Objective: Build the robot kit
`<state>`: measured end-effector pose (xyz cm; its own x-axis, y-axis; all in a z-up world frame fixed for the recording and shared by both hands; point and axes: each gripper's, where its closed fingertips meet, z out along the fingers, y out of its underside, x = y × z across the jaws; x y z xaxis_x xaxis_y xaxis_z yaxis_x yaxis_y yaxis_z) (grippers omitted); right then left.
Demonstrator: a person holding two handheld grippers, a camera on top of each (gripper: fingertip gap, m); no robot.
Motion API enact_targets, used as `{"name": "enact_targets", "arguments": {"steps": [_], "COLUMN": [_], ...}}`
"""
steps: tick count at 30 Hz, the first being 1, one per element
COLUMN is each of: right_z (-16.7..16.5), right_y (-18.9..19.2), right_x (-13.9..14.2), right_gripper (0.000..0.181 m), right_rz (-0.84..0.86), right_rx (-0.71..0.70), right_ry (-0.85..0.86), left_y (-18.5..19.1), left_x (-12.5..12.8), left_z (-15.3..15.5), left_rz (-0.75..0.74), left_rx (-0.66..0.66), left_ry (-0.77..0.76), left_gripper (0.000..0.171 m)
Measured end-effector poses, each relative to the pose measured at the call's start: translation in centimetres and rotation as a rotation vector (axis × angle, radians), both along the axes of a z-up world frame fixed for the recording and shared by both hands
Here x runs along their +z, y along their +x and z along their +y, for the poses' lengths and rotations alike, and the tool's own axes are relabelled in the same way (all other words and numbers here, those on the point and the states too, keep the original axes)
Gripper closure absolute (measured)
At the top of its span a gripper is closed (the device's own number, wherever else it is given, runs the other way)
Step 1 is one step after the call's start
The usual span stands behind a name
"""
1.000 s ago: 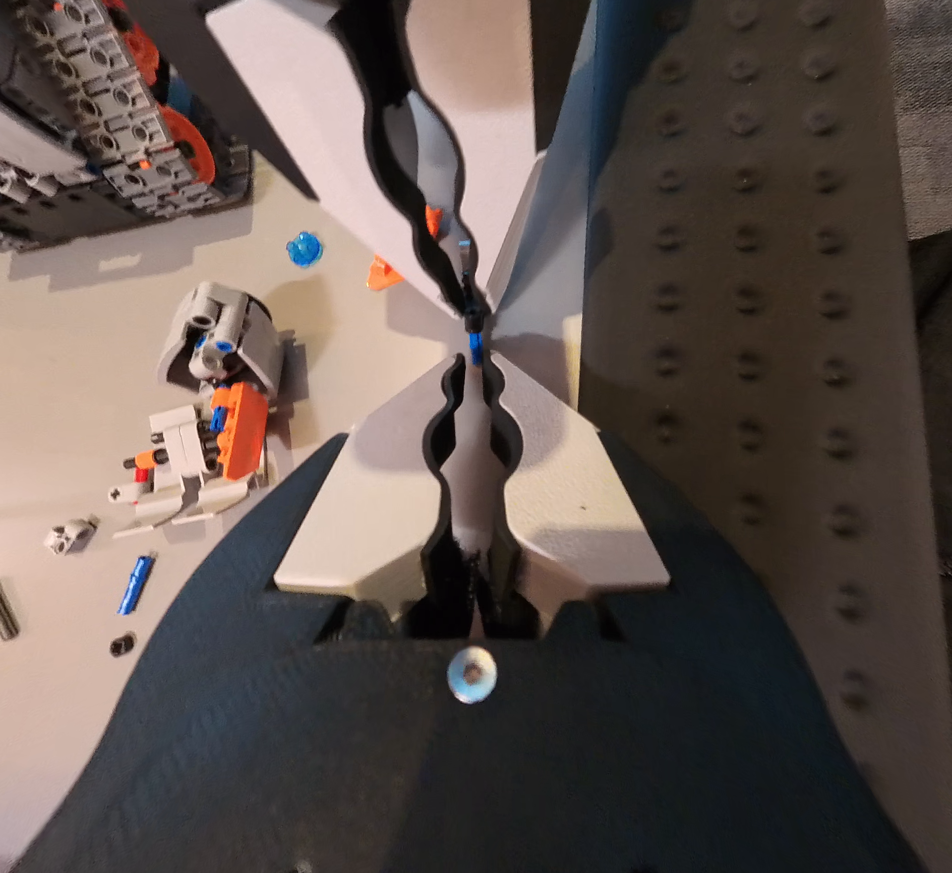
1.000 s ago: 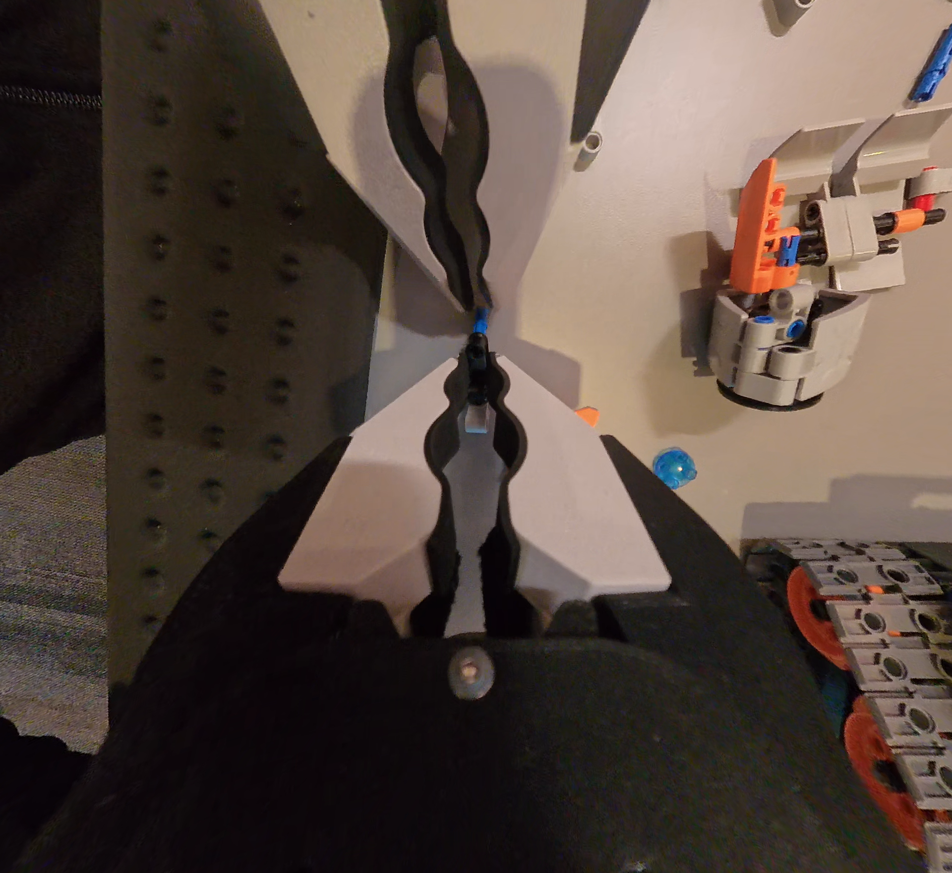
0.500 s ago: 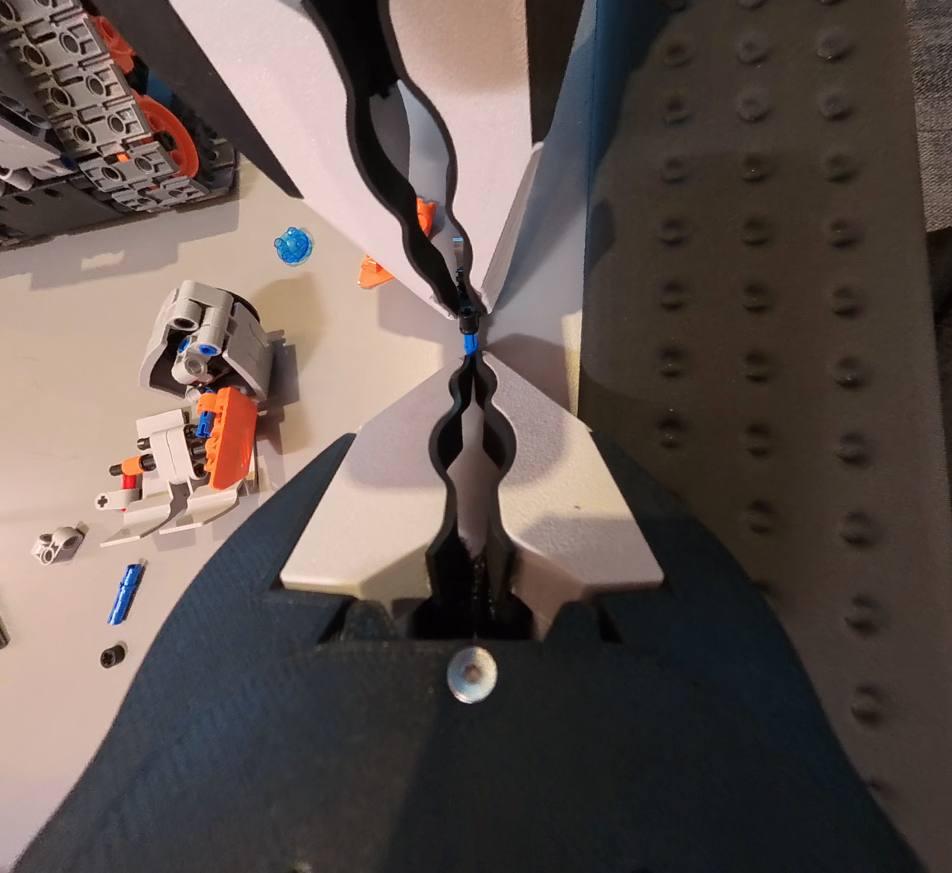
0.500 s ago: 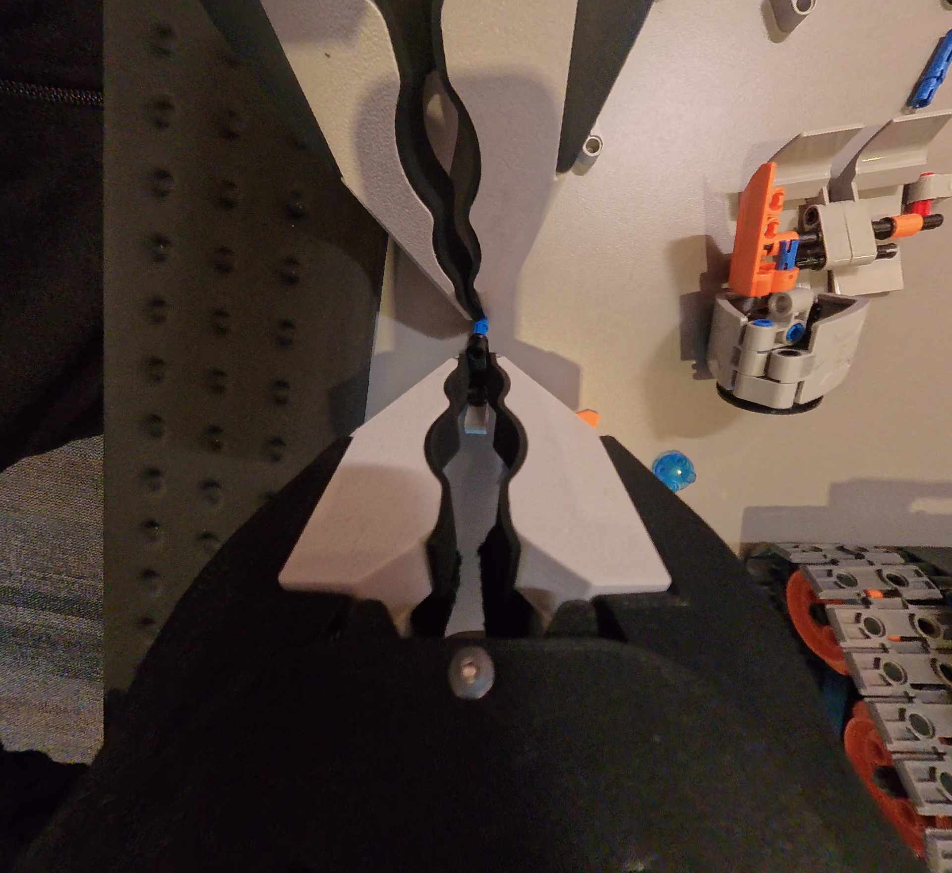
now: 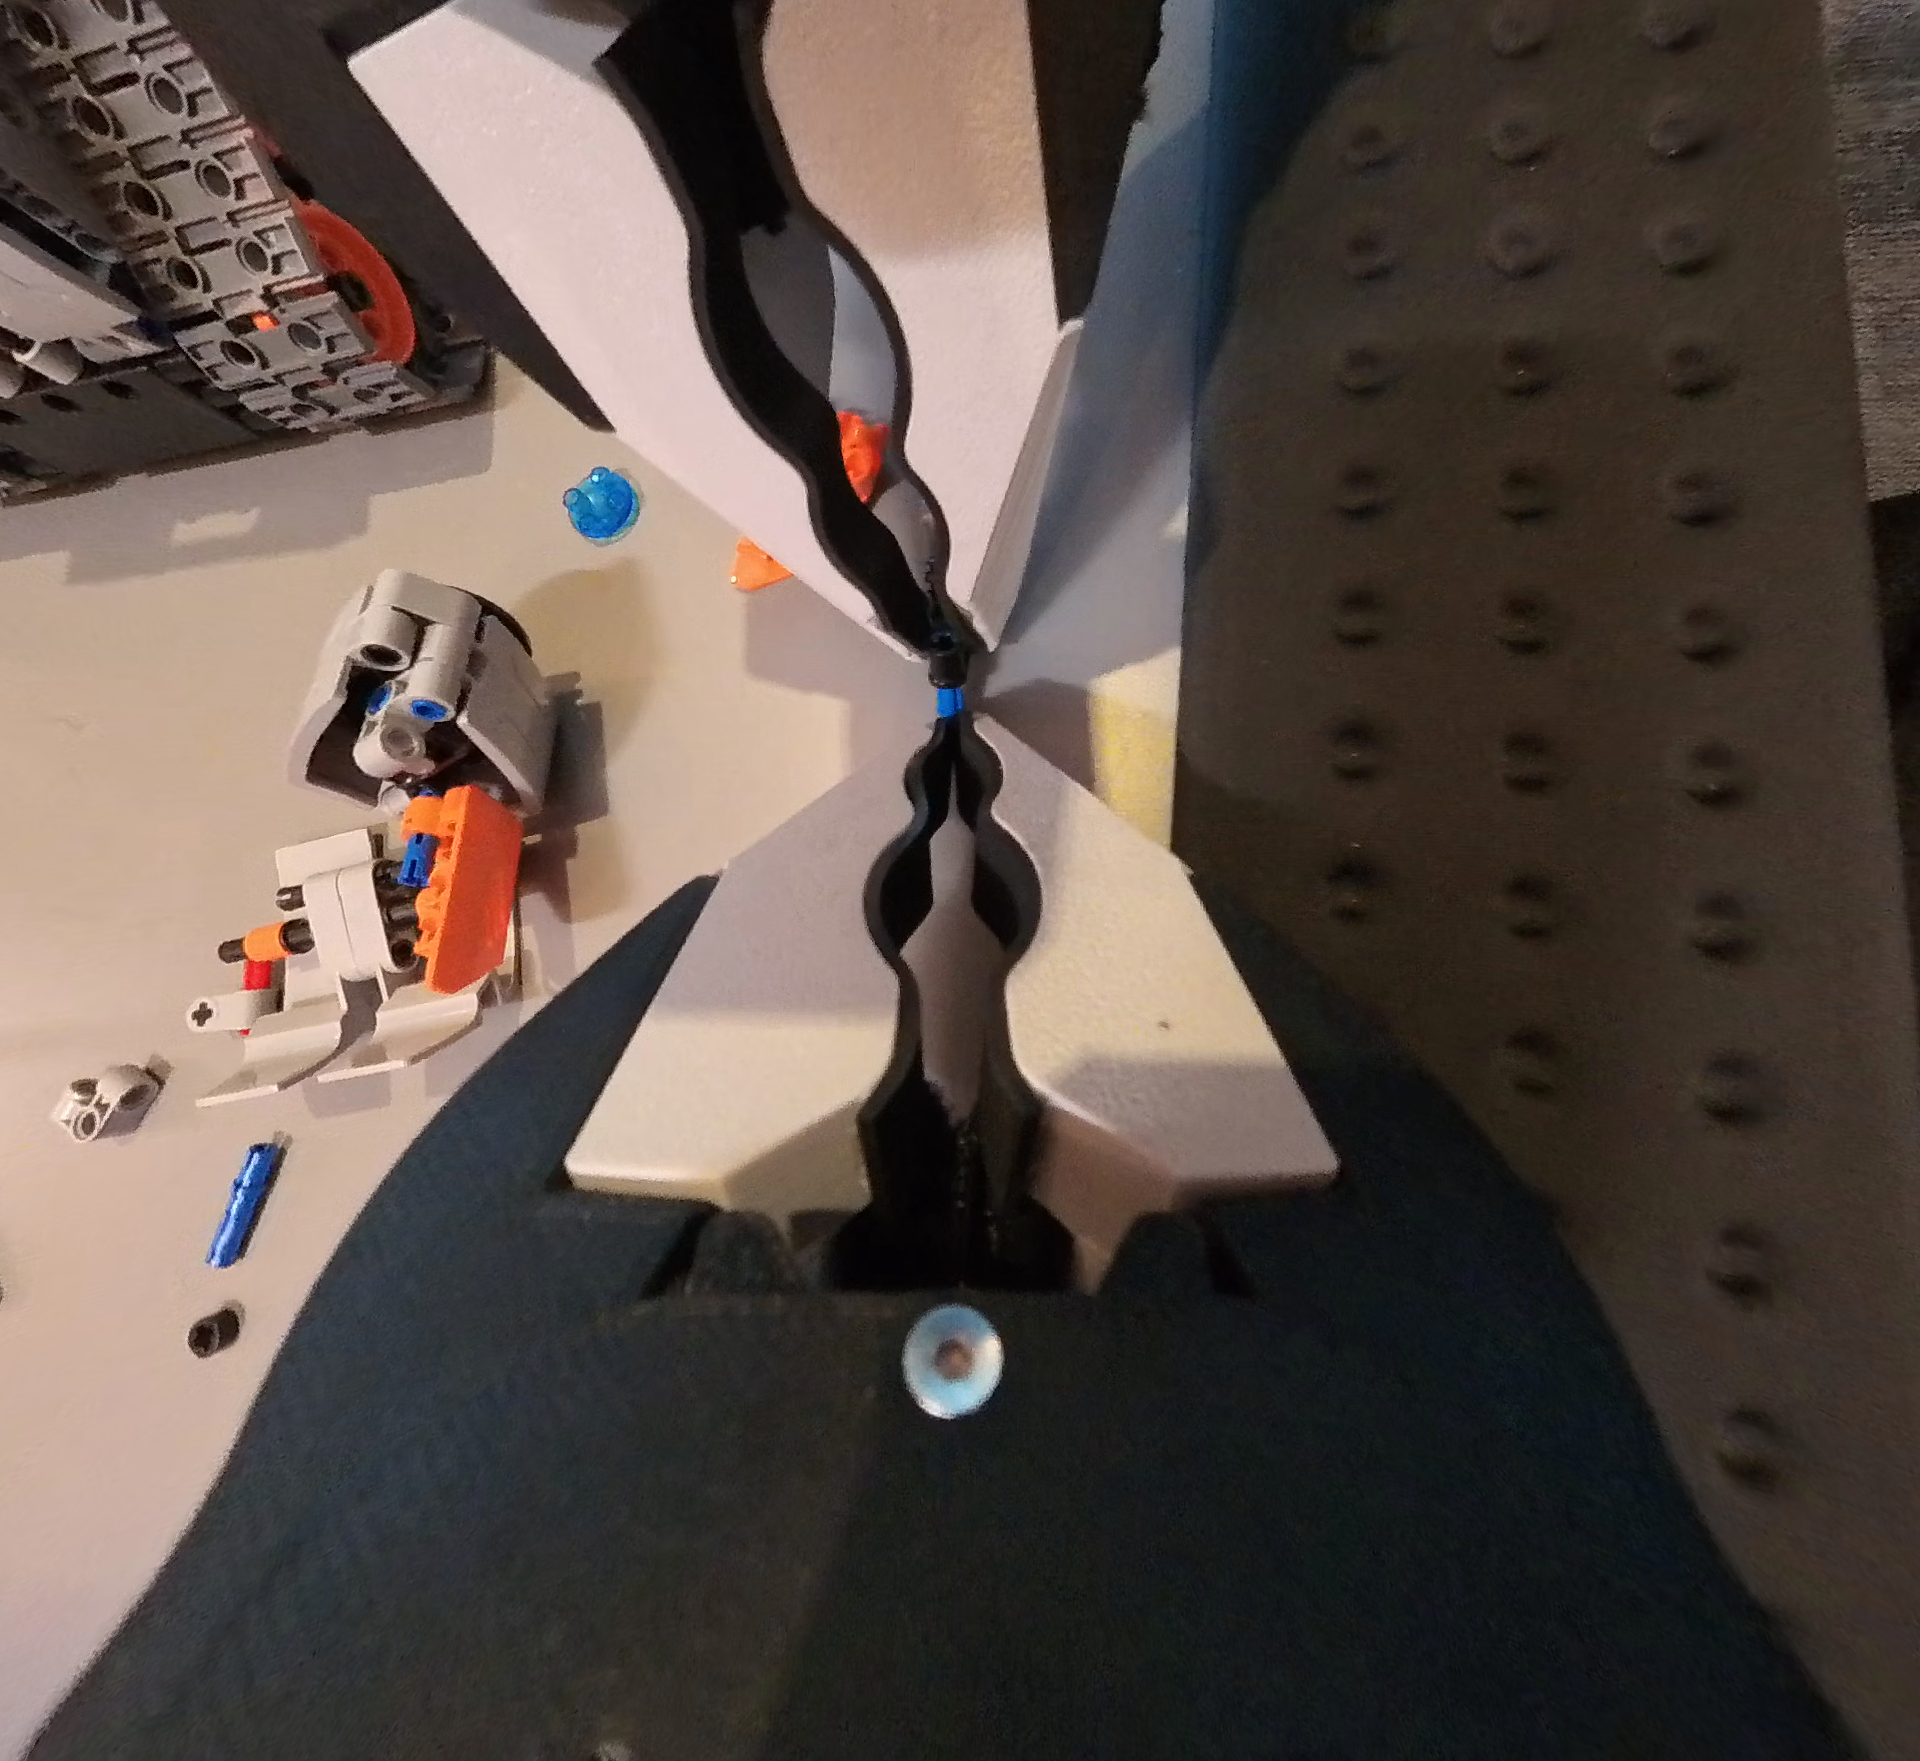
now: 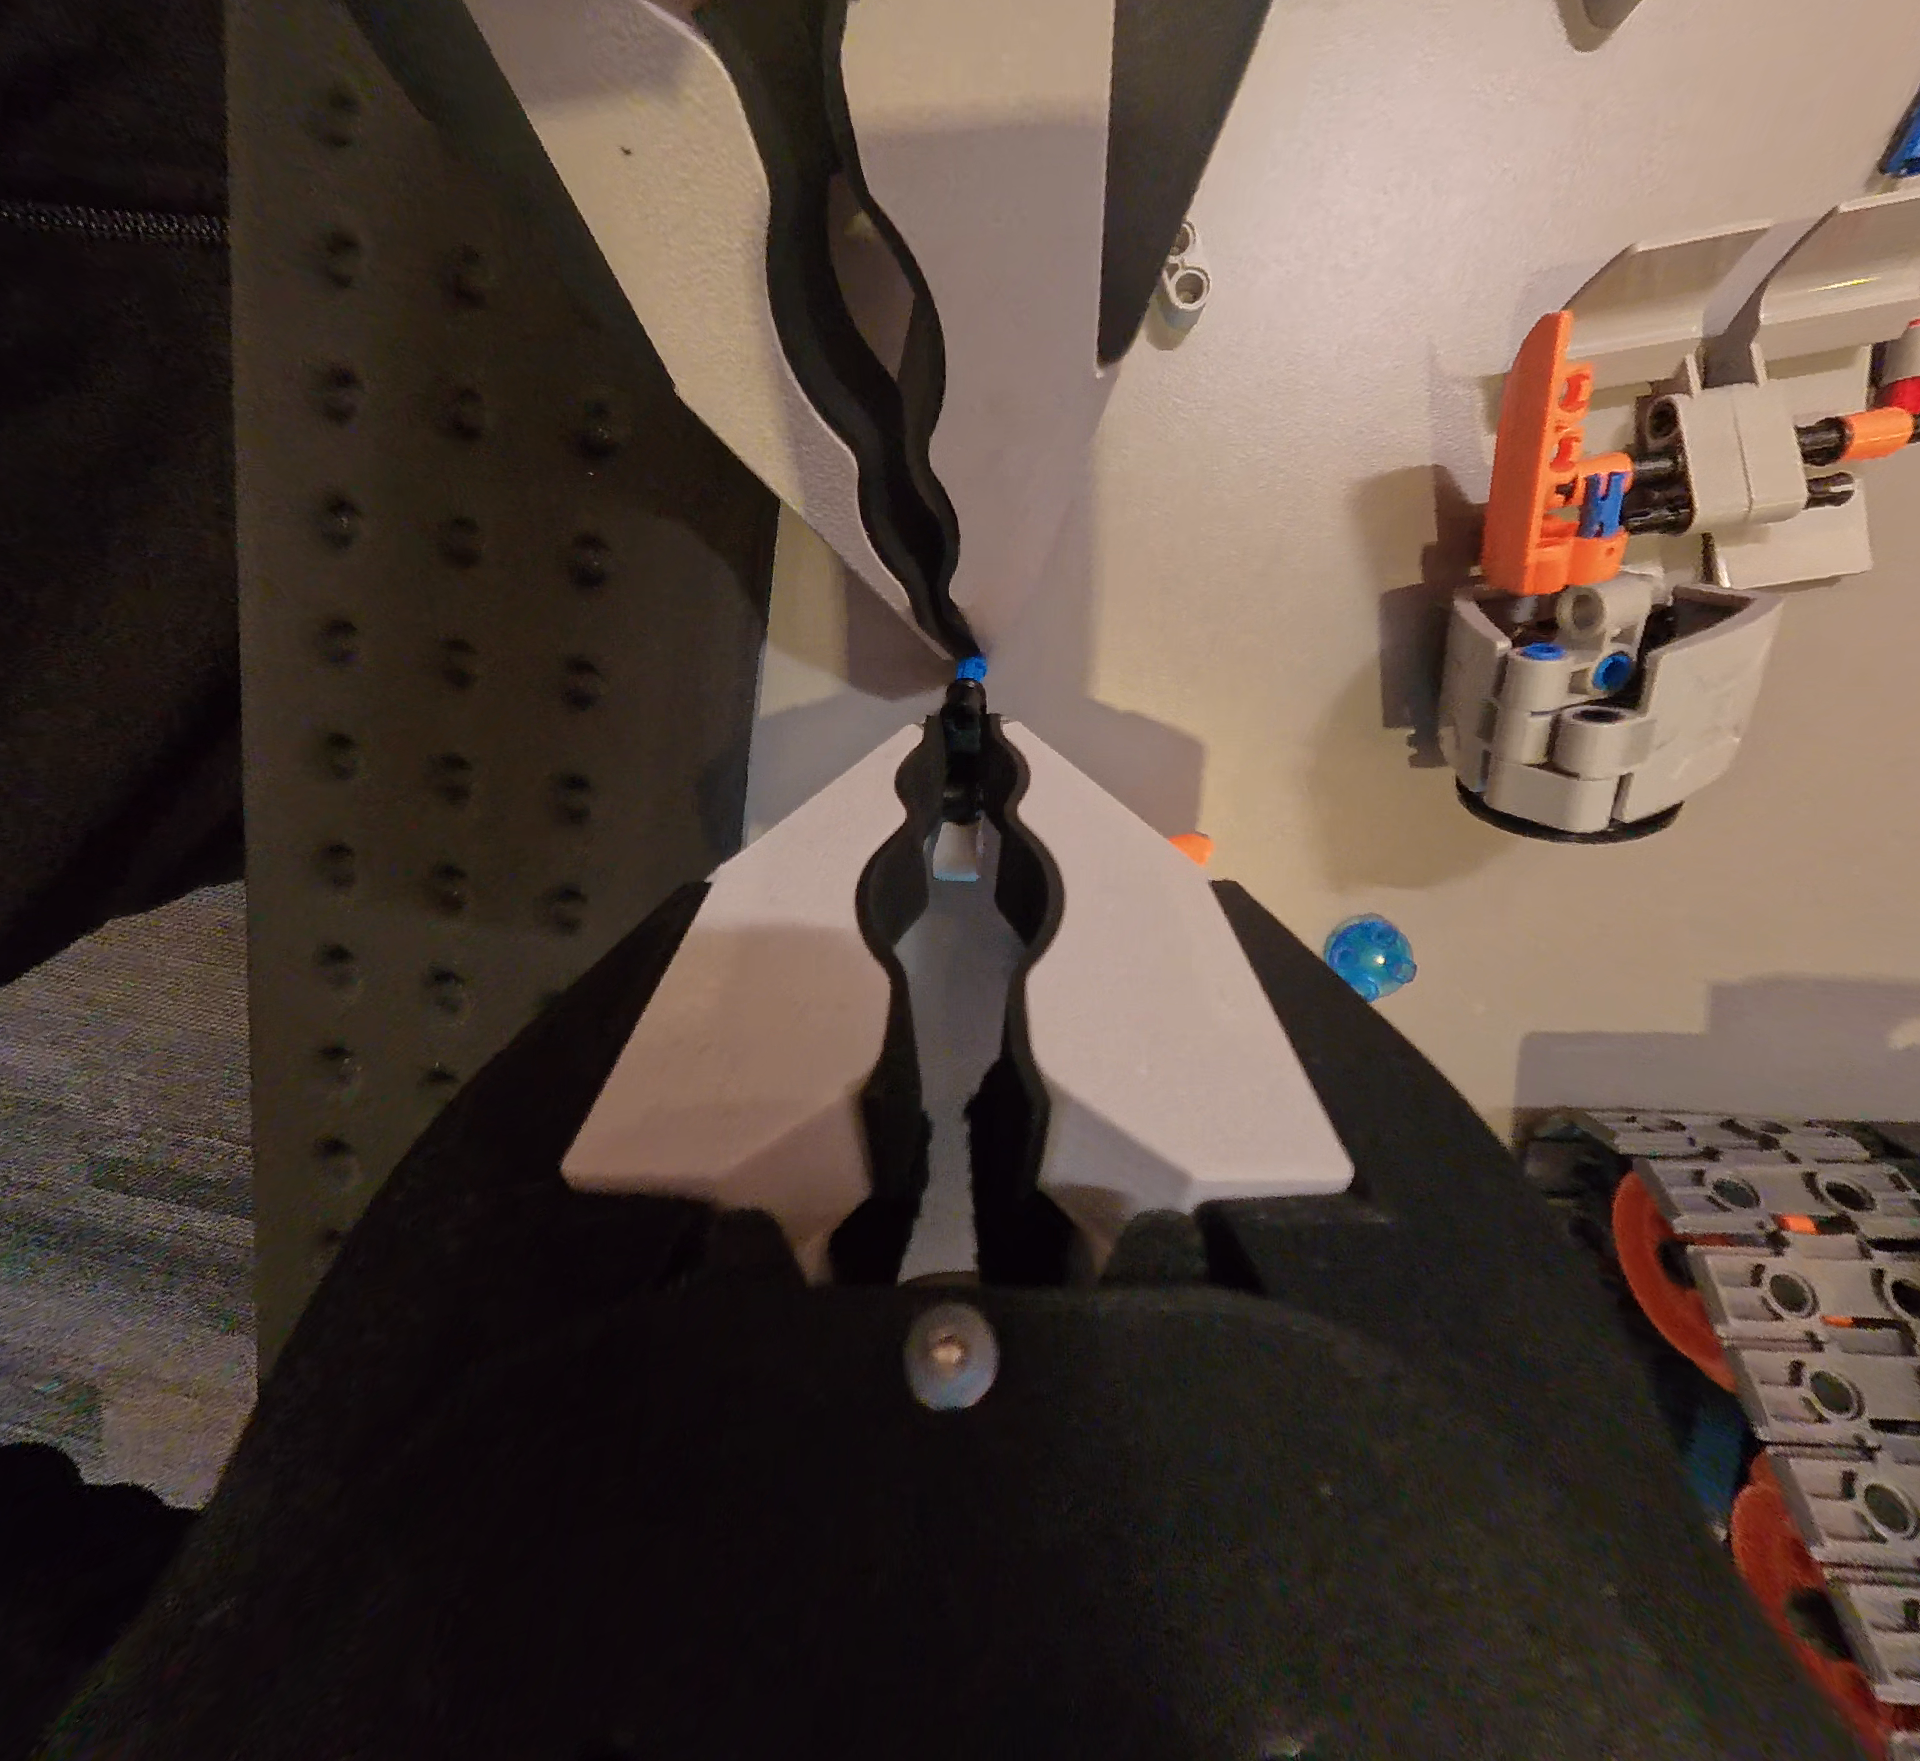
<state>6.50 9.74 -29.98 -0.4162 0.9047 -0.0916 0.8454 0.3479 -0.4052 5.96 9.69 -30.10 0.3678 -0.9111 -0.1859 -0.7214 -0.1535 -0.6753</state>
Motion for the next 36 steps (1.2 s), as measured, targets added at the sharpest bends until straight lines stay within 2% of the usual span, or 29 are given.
{"name": "enact_targets", "arguments": {"steps": [9, 13, 16, 19, 24, 30, 36], "right_z": [-0.1, 0.2, 0.6, 0.3, 0.0, 1.4, 1.6], "right_y": [-0.2, -0.1, -0.4, -1.3, -2.1, -2.2, -1.9], "right_x": [-0.1, 0.1, 1.0, 2.7, 3.7, 7.9, 8.5], "right_gripper": [0.177, 0.177, 0.176, 0.176, 0.176, 0.164, 0.158], "right_rz": [0.025, 0.060, 0.127, 0.238, 0.296, 0.476, 0.509], "right_rx": [-0.010, -0.016, -0.024, 0.010, 0.003, -0.079, -0.084], "right_ry": [0.003, -0.012, -0.026, -0.029, -0.061, -0.108, -0.091], "left_y": [0.1, -0.5, -1.3, -0.9, -1.0, -1.6, -1.5], "left_x": [-0.1, 1.4, 1.6, 2.2, 2.9, 6.7, 7.9], "left_z": [0.0, 0.3, 0.7, 0.5, 0.7, 1.4, 1.4], "left_rz": [-0.001, -0.050, -0.057, -0.083, -0.100, -0.335, -0.435], "left_rx": [-0.006, 0.003, 0.035, 0.010, 0.015, 0.070, 0.059], "left_ry": [-0.011, 0.013, 0.020, 0.034, 0.076, 0.063, 0.041], "left_gripper": [0.171, 0.171, 0.156, 0.153, 0.170, 0.170, 0.170]}}
